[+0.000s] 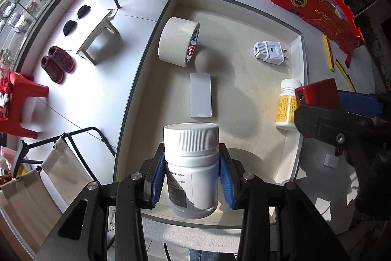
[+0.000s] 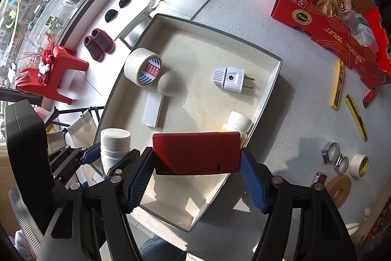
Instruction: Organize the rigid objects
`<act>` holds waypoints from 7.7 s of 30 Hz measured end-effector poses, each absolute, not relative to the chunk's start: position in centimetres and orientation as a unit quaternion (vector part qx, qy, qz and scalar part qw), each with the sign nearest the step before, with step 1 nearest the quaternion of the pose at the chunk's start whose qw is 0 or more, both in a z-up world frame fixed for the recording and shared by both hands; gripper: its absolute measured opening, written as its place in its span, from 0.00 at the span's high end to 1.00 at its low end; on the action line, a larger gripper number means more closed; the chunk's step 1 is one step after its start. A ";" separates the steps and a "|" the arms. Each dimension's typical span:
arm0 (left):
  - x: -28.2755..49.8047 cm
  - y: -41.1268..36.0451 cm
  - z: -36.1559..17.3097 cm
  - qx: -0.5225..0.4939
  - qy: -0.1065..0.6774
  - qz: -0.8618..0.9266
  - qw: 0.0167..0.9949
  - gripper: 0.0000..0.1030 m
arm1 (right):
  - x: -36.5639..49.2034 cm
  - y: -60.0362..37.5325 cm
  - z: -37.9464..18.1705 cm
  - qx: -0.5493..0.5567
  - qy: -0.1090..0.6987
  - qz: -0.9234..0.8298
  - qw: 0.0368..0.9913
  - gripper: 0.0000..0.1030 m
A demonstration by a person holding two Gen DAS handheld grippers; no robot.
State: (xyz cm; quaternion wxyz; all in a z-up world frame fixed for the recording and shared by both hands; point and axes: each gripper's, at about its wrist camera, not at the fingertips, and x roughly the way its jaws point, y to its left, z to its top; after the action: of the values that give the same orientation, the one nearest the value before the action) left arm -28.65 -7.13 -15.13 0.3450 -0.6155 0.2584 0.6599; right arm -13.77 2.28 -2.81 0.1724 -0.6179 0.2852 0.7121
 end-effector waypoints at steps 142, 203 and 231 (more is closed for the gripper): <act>-7.1 8.0 -21.7 -0.569 0.387 0.596 0.413 0.00 | 6.4 17.6 -13.7 -0.617 0.384 0.590 0.350 0.05; -14.3 -1.5 -10.0 -0.566 0.337 0.540 0.524 0.47 | 12.0 4.2 -3.2 -0.588 0.373 0.629 0.346 0.14; -22.2 -5.3 -10.9 -0.596 0.252 0.620 0.444 0.47 | 0.5 2.5 -0.1 -0.620 0.243 0.695 0.271 0.14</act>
State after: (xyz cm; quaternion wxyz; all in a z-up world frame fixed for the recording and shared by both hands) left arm -22.17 -5.32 -10.90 0.4444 -0.5956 0.2521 0.6198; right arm 0.48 2.47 -0.12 0.2710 -0.6197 0.2426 0.6955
